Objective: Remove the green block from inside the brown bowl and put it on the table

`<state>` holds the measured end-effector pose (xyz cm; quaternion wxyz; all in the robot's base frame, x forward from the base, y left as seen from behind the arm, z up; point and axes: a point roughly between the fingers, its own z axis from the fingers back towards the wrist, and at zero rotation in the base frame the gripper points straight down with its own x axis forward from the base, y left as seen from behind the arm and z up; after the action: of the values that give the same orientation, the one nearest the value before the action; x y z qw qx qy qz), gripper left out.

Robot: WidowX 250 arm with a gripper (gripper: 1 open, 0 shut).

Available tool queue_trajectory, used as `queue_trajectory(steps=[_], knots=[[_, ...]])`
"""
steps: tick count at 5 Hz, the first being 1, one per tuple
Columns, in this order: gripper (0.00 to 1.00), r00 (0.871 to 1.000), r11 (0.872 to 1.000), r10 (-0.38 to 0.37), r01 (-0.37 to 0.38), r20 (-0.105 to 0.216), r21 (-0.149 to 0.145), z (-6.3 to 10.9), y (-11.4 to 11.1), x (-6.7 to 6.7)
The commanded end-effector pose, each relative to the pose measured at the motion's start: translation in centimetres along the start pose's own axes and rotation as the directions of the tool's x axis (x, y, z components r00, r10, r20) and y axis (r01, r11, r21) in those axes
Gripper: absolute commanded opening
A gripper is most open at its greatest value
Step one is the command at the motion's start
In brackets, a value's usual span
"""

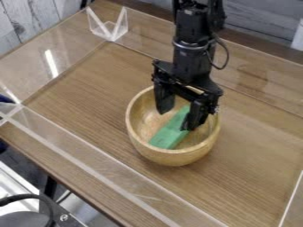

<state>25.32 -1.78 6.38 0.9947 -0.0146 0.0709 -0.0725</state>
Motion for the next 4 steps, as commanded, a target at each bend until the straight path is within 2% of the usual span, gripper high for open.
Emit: queue_trajectory(steps=[1, 4], knots=[[1.00, 0.998, 1.000, -0.013, 0.013, 0.054, 0.001, 1.14, -0.19, 0.55], [1.00, 0.996, 1.000, -0.029, 0.029, 0.080, -0.006, 1.23, -0.34, 0.74]])
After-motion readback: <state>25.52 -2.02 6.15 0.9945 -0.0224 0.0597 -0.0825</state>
